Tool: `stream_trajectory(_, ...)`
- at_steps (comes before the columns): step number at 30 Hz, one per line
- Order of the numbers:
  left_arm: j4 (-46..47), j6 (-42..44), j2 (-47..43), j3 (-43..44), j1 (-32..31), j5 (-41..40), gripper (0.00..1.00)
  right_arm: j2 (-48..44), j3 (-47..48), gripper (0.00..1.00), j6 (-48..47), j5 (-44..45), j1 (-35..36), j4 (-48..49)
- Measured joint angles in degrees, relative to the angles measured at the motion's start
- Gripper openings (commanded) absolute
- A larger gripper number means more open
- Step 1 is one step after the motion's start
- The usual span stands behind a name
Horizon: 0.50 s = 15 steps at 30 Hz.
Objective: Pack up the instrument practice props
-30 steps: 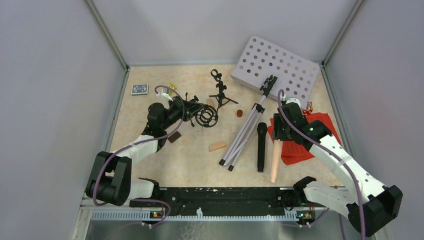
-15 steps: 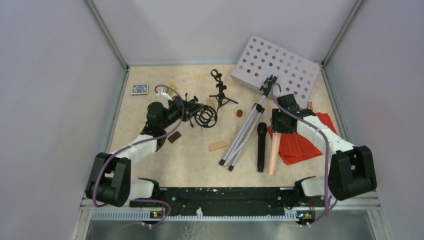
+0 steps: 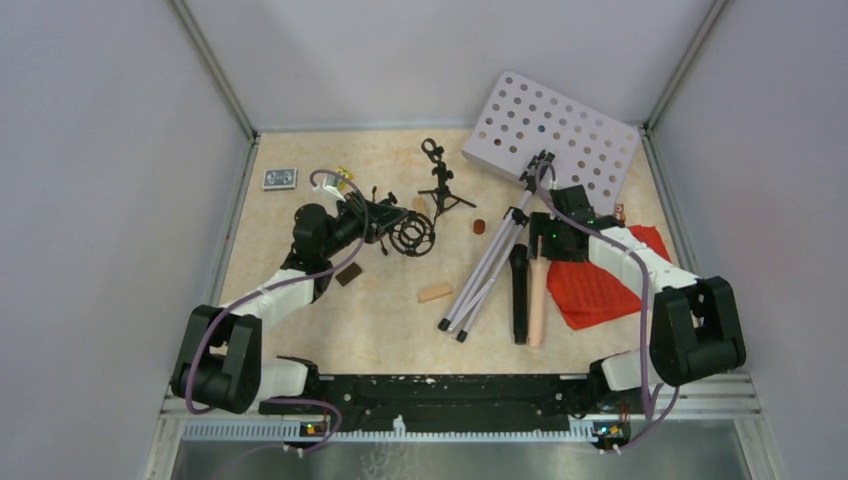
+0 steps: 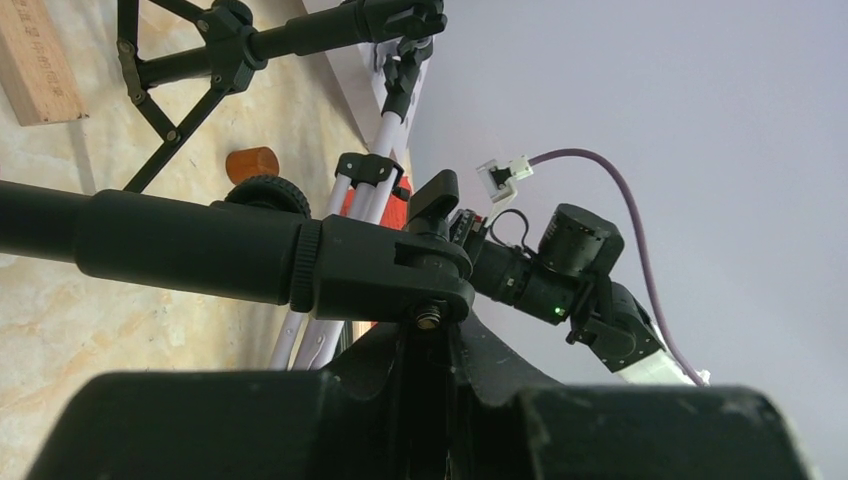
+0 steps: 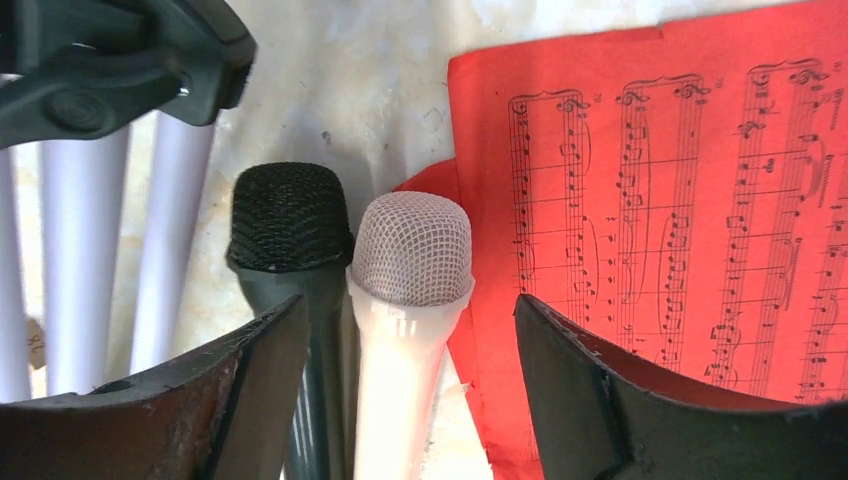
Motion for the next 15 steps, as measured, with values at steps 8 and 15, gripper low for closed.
stream_trajectory(8,3.6,-2.5,2.2,0.0,0.2,1.1,0.00,-5.8,0.0,0.80,-0.2,0.1,0.0,-0.5)
stream_trajectory(15,16.0,-13.0,13.5,4.4,2.0,4.5,0.00,-14.0,0.0,0.80,-0.2,0.4,0.0,-2.0)
